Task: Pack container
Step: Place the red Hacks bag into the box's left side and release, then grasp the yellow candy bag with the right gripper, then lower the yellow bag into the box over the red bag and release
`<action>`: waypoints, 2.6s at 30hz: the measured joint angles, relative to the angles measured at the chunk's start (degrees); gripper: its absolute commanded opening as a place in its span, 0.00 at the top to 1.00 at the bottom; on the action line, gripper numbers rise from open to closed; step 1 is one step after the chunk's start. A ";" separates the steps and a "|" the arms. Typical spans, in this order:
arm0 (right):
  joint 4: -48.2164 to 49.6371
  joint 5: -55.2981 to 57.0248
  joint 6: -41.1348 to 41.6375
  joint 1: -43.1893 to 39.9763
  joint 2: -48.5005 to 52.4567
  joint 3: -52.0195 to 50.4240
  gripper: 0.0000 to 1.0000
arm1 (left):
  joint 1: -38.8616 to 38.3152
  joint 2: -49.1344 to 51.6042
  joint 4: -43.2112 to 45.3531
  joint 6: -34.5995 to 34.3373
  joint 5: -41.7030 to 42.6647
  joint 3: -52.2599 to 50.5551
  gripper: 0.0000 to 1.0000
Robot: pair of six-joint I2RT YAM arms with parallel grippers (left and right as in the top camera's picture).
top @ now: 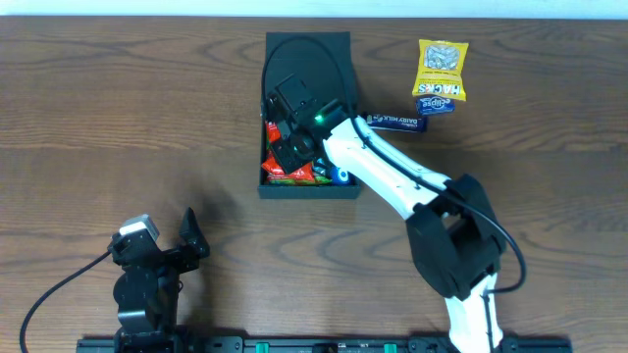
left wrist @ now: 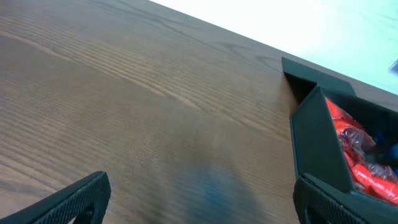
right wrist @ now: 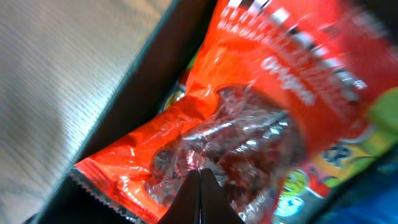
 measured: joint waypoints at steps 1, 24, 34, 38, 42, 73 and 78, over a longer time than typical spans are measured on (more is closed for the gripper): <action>-0.13 -0.48 -0.35 0.00 0.66 0.00 0.98 | 0.00 0.00 0.00 0.00 0.00 0.00 0.05; 9.16 7.78 -1.03 -33.18 -7.34 6.71 0.65 | 0.00 0.00 0.02 0.00 0.00 0.00 0.05; 27.80 8.57 1.62 -41.16 8.81 6.21 0.01 | 0.00 0.00 0.00 0.00 0.00 0.00 0.05; 32.11 8.63 1.68 -40.83 11.61 6.21 0.01 | 0.00 0.00 0.00 0.00 0.02 0.00 0.05; 34.10 9.14 1.68 -40.74 14.38 6.21 0.01 | 0.00 0.00 0.00 0.00 0.02 0.00 0.05; -9.55 6.67 1.88 -34.56 14.69 38.23 0.98 | 0.00 0.00 0.00 0.00 0.00 0.00 0.05; -18.95 -0.35 2.84 -26.60 9.77 38.58 0.99 | 0.00 0.00 0.00 0.00 0.00 0.00 0.05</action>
